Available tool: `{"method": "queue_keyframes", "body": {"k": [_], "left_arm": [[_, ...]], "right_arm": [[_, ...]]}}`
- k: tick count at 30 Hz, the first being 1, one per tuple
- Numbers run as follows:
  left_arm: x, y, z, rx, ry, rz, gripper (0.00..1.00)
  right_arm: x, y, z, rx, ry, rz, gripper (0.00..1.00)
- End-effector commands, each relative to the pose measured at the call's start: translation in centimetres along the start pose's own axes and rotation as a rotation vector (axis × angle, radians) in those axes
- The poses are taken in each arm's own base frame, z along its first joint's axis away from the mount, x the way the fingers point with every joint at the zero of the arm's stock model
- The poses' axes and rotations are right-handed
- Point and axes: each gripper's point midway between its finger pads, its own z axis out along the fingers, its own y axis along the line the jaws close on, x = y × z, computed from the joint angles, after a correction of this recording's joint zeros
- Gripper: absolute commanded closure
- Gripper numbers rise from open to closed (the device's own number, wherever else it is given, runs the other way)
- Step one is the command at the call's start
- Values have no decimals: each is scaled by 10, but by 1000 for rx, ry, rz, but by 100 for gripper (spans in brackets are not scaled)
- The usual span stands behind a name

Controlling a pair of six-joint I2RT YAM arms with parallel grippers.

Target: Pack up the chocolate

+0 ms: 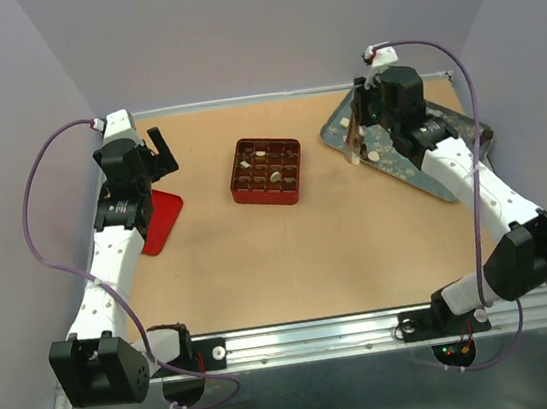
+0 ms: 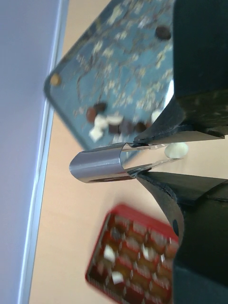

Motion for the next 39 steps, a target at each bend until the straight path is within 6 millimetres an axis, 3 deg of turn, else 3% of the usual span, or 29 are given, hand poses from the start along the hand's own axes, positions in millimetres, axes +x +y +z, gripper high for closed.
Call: {"method": "queue_keyframes", "body": {"k": [1, 5, 11, 14, 23, 30, 39], "left_arm": [[-13, 0, 0, 5, -49, -13, 1], [-13, 0, 0, 3, -49, -13, 1], [-13, 1, 0, 1, -48, -9, 1], [-14, 1, 0, -2, -52, -10, 1], [-13, 1, 0, -3, -50, -8, 1], [-13, 1, 0, -3, -50, -7, 1], [-13, 1, 0, -3, -50, -7, 1]], "right_arm": [[-57, 74, -17, -188, -134, 8, 77], [-67, 140, -27, -347, -149, -4, 77], [-56, 195, -20, -467, -122, -28, 77], [-51, 211, -16, -505, -111, -33, 77], [-44, 233, -7, -541, -103, -51, 77], [-52, 238, -9, -549, -124, -55, 77], [-44, 247, -3, -567, -104, -57, 76]]}}
